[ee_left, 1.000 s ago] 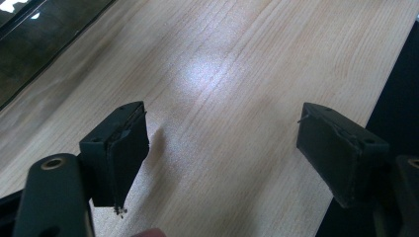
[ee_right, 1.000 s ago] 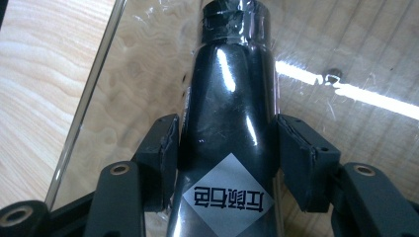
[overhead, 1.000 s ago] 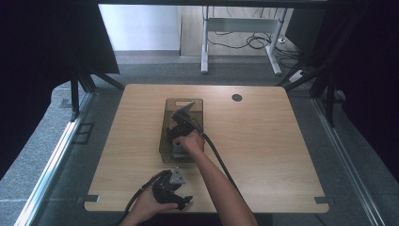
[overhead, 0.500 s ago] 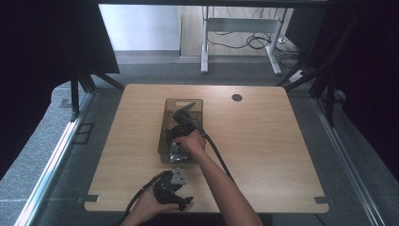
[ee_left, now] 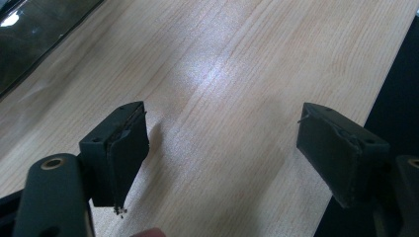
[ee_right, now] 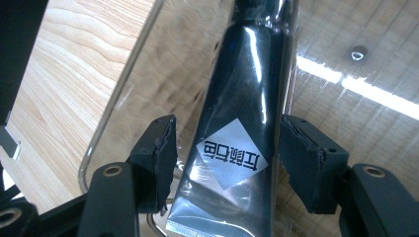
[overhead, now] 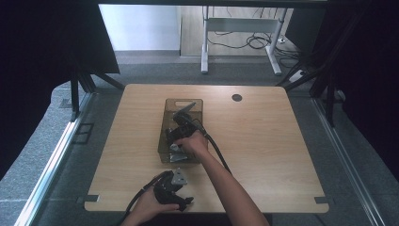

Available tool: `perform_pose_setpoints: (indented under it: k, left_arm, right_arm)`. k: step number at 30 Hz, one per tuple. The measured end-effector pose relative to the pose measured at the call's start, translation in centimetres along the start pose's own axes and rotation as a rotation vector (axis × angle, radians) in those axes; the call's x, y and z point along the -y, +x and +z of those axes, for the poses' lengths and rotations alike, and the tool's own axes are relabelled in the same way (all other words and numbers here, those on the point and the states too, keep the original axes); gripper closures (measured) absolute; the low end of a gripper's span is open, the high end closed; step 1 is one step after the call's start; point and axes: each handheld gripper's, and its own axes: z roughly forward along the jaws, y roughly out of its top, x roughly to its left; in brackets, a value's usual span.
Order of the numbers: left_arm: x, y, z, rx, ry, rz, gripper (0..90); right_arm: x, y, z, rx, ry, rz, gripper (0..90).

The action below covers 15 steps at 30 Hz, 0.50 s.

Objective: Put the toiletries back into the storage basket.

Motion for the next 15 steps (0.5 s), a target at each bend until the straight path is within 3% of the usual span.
perform_pose_setpoints:
  k: [8, 15]
  left_arm:
    - [0.0, 0.0, 0.2, 0.002, 0.002, -0.001, 20.2]
    - [0.1, 0.1, 0.2, -0.001, 0.001, -0.003, 20.3]
  right_arm:
    - [0.3, 1.0, -1.4, -0.009, -0.041, -0.06, 40.5]
    - [1.0, 1.1, -2.4, 0.002, -0.07, -0.107, 40.5]
